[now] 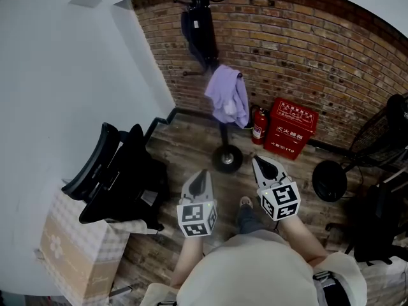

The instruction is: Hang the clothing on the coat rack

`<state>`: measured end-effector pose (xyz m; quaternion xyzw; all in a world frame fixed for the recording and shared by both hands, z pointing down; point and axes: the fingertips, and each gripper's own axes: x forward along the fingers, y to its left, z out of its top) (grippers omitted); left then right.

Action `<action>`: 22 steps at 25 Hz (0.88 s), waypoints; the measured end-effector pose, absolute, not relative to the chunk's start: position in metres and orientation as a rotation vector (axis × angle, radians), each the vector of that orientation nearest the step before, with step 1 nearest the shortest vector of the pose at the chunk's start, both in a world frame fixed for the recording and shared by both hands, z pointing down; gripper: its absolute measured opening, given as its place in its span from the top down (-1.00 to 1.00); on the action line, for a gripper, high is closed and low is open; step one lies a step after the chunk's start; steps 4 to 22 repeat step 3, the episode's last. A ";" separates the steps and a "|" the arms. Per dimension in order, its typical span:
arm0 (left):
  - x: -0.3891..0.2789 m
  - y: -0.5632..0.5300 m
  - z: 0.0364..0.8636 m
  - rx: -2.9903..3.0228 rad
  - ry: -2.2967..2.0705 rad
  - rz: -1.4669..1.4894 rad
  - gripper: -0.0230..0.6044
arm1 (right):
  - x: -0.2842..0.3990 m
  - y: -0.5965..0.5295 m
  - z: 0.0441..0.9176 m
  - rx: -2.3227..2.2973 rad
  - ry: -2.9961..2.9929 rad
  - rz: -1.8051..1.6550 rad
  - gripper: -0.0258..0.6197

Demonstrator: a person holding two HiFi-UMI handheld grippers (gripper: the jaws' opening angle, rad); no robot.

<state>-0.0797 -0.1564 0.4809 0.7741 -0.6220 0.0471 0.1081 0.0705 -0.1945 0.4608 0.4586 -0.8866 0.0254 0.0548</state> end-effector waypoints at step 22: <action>-0.081 -0.159 0.478 2.281 -1.837 0.135 0.88 | 0.069 -0.197 0.459 1.391 -2.700 0.078 0.92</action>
